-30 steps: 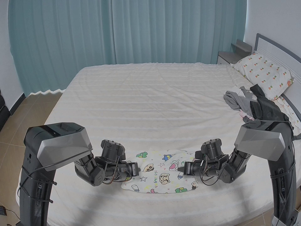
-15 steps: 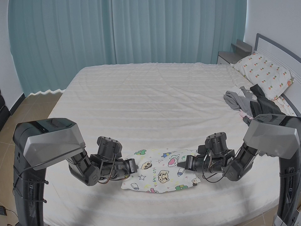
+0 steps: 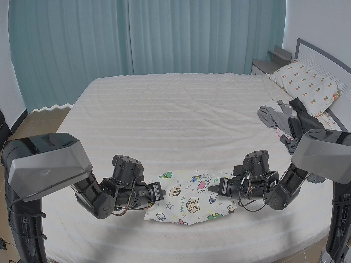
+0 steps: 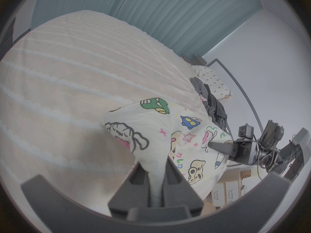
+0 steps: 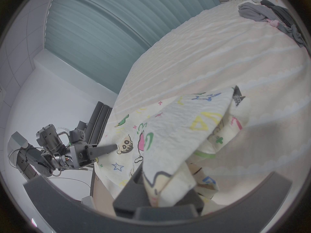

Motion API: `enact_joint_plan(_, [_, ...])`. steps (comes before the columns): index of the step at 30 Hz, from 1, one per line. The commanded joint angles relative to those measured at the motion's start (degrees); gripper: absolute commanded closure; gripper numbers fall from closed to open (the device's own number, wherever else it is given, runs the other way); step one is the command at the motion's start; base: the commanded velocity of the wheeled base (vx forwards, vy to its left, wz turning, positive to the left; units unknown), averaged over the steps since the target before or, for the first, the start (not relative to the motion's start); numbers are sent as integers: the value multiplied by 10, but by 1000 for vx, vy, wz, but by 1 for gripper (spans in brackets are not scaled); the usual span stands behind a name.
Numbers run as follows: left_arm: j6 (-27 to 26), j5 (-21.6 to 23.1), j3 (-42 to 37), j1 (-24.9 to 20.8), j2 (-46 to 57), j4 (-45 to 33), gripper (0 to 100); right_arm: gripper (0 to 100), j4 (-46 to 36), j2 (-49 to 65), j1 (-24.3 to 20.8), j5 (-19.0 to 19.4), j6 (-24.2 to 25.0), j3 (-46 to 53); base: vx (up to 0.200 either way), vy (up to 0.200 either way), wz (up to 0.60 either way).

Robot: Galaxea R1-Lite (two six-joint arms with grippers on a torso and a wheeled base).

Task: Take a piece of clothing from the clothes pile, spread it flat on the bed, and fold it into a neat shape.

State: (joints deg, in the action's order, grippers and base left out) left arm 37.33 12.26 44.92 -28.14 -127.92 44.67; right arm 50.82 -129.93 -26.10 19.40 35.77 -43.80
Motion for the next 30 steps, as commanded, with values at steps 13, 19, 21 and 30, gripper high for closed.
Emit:
enact_joint_plan(13, [16,0,-15,-61,49,1,100,100,1,80,4,-2,-1,66,0,-200,0])
enact_joint_plan(19, [21,0,-12,-68,45,1,100,100,1,86,18,-4,-2,76,0,-200,0])
enact_joint_plan(21, [21,0,-11,-68,44,2,100,100,1,86,20,-4,-2,78,0,-200,0])
enact_joint_plan(30, [22,0,1,-69,39,2,100,100,1,84,28,-4,-4,81,0,-200,0])
